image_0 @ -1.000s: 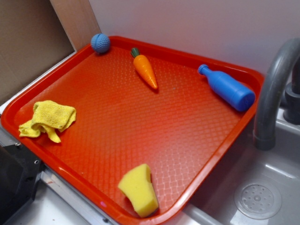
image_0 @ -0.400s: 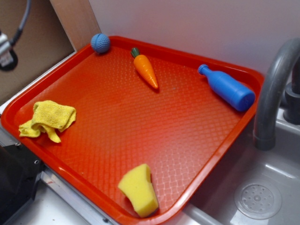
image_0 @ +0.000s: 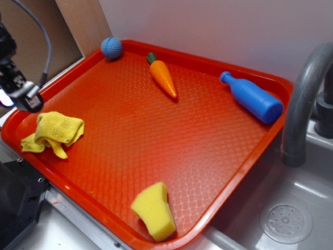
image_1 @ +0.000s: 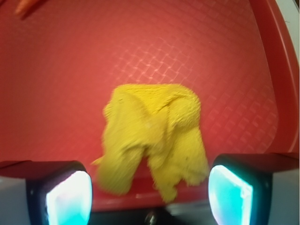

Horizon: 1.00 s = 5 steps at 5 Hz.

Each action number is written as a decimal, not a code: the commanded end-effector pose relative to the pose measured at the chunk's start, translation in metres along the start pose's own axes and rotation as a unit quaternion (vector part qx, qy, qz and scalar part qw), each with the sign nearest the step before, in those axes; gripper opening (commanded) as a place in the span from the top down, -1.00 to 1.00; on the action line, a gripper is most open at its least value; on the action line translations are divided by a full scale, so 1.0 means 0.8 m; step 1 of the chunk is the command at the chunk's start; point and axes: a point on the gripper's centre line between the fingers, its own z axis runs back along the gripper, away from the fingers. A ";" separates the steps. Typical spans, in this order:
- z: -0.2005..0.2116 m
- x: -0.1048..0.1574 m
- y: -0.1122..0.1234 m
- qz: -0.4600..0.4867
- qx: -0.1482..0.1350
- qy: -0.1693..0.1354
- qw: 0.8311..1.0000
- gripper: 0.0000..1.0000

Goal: Grab the yellow cloth.

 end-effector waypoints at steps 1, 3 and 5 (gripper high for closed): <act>-0.032 0.031 0.002 -0.005 0.038 0.025 0.999 1.00; -0.050 0.031 0.021 0.031 0.056 0.059 0.996 1.00; -0.036 0.031 0.018 0.008 0.070 0.047 0.996 1.00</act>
